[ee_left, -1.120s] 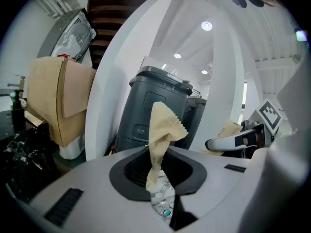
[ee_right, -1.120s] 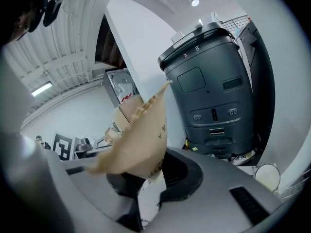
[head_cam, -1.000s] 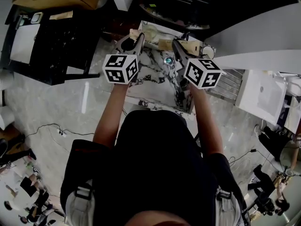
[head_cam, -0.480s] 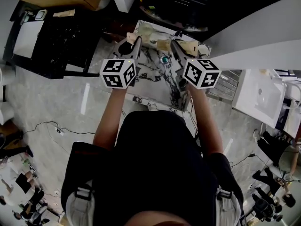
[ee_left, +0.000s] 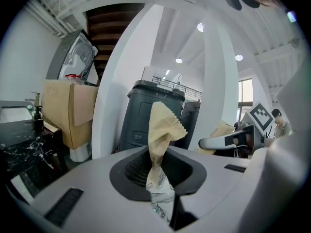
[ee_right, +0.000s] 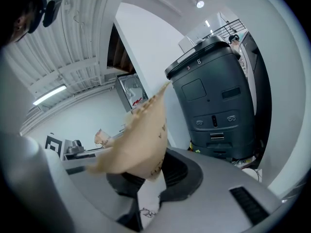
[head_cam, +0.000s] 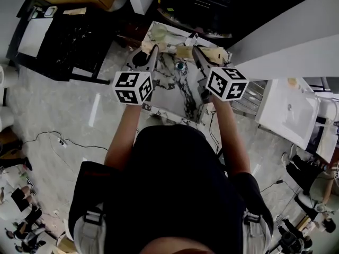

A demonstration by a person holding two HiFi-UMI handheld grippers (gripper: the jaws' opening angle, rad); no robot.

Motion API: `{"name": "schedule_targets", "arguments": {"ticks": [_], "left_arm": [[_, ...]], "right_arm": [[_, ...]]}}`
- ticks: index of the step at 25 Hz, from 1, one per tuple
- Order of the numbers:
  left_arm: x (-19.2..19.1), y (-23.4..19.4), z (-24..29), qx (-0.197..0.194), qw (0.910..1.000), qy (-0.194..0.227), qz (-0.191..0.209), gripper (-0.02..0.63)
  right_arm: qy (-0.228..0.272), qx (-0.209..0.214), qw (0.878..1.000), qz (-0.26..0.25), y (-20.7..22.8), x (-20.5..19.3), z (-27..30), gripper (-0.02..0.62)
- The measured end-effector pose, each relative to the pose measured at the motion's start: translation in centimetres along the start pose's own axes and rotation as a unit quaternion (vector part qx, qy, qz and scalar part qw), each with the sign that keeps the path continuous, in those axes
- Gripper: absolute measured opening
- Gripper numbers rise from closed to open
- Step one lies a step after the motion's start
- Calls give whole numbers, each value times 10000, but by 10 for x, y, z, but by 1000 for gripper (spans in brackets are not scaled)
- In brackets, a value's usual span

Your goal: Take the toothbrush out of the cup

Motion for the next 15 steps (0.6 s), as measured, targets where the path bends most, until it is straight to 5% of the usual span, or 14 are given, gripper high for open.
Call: {"name": "schedule_targets", "arguments": {"ticks": [15], "left_arm": [[-18,73,1,23,9999,-10,-113,63]], "right_arm": [[77,164,9998,-4,39,-1,-53,67]]}}
Point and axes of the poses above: the fingertips, and each gripper's own axes: z forward along the fingers, y to its right, x out of its top, the point moved 9 cm from there along -z, backward along the fingers, and after that the axes turned 1 degree about x, right-handed, at the moved point
